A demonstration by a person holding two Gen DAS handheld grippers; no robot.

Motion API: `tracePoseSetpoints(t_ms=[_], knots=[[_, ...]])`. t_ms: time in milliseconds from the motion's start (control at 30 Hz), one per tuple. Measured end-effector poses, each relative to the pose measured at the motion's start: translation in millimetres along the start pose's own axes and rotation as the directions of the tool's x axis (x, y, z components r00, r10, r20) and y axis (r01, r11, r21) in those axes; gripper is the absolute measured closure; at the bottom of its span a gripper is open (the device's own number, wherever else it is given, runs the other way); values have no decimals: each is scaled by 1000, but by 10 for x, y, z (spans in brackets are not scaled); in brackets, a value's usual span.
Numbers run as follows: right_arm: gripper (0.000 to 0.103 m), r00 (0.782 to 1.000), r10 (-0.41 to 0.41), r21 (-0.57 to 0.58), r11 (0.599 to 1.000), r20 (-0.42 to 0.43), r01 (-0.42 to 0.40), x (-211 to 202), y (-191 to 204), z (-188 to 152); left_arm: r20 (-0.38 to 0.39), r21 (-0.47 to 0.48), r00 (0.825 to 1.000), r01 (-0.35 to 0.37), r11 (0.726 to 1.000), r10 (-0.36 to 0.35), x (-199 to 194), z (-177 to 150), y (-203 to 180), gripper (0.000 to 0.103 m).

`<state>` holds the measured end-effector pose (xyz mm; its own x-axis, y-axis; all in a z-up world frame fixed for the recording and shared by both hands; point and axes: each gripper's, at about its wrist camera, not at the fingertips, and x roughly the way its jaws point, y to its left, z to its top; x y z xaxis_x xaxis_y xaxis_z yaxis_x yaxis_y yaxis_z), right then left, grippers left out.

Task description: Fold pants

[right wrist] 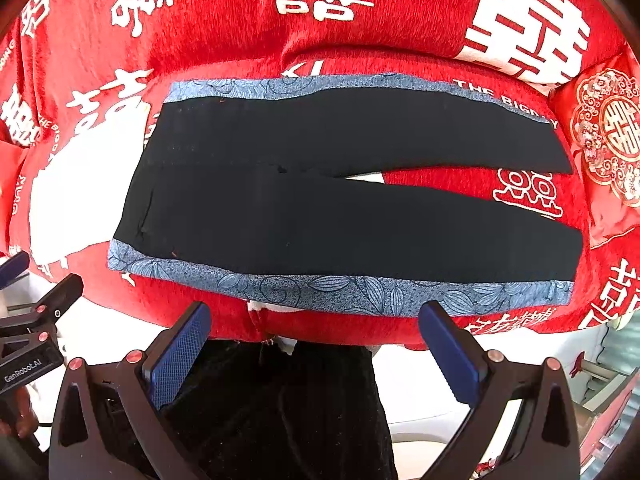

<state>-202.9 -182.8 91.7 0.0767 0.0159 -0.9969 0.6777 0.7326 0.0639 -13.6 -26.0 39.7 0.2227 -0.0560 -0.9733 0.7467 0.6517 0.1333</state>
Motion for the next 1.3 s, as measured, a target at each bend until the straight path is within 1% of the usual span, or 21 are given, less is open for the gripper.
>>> tracePoseSetpoints(t_ms=[267,733,1133,1300], knots=[[0,1000,0,-12,1000,9,0,-24,-7,26,13,2,1000,-19,1000,19,-34,8,-13,0],[0,999,-10,-19,1000,31,10,-77,-64,34,28,0,999,-28,1000,28,-84,-1,-82,0],[0,999,2,-40,999,43,-1,-90,-115,58,34,-6,998,-47,999,48,-123,3,-154,0],[0,999,22,-51,998,48,-19,-89,-166,74,37,4,997,-67,998,67,-146,11,-246,0]])
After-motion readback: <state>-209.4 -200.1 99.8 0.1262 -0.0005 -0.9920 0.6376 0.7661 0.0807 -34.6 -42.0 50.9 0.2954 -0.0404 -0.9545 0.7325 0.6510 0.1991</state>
